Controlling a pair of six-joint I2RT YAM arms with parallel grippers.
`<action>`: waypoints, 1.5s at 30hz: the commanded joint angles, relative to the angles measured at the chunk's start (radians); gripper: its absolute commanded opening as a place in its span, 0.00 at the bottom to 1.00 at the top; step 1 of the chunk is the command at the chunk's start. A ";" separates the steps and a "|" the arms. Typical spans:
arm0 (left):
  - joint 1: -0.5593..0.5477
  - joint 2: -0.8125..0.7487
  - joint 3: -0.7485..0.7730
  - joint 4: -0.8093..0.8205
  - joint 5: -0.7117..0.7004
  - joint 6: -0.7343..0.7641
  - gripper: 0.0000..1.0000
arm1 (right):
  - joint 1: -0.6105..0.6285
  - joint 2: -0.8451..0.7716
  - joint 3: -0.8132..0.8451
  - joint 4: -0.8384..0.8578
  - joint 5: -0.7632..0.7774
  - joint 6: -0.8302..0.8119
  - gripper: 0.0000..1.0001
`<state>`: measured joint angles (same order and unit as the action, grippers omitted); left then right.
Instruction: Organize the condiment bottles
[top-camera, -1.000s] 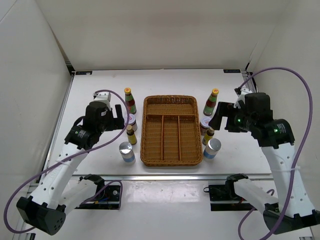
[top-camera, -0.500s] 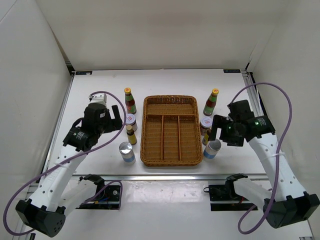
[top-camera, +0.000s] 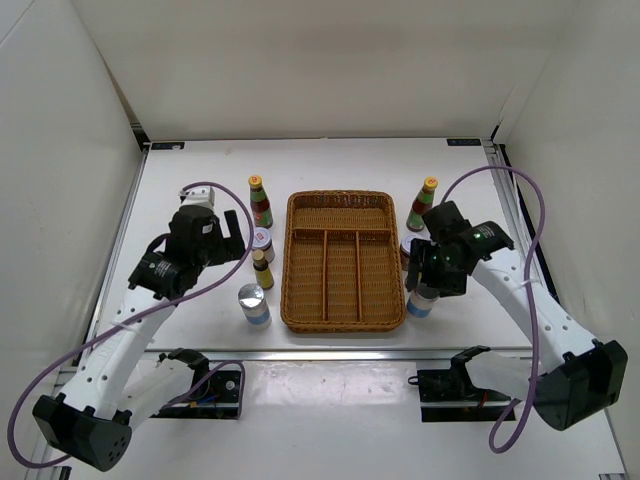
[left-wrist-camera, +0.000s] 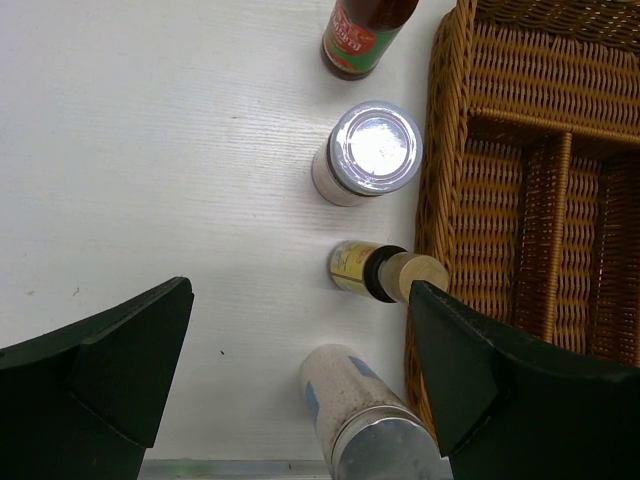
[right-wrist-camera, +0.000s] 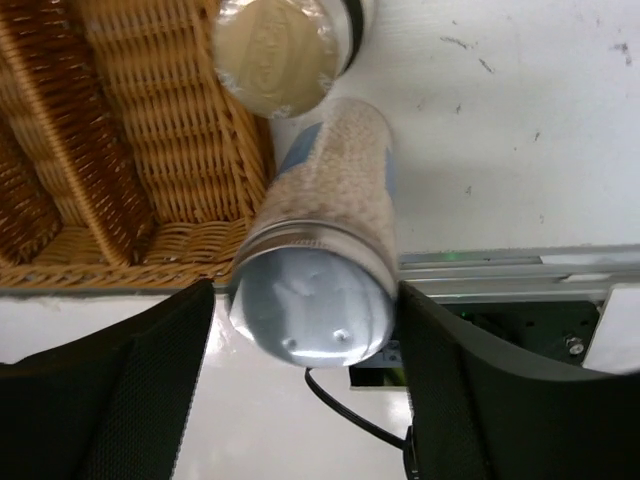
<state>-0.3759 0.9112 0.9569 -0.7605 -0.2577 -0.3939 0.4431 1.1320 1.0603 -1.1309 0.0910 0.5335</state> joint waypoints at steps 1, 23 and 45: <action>-0.003 0.000 0.002 -0.013 -0.023 -0.002 1.00 | 0.031 0.011 -0.022 -0.010 0.061 0.062 0.74; -0.003 0.018 0.011 -0.013 -0.014 -0.002 1.00 | 0.184 0.032 0.305 -0.179 0.222 0.075 0.00; -0.003 0.037 0.022 -0.013 0.130 0.018 1.00 | 0.194 0.503 0.443 0.269 0.139 -0.076 0.02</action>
<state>-0.3759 0.9512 0.9569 -0.7639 -0.2325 -0.3893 0.6422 1.6482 1.5070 -0.9497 0.2283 0.4599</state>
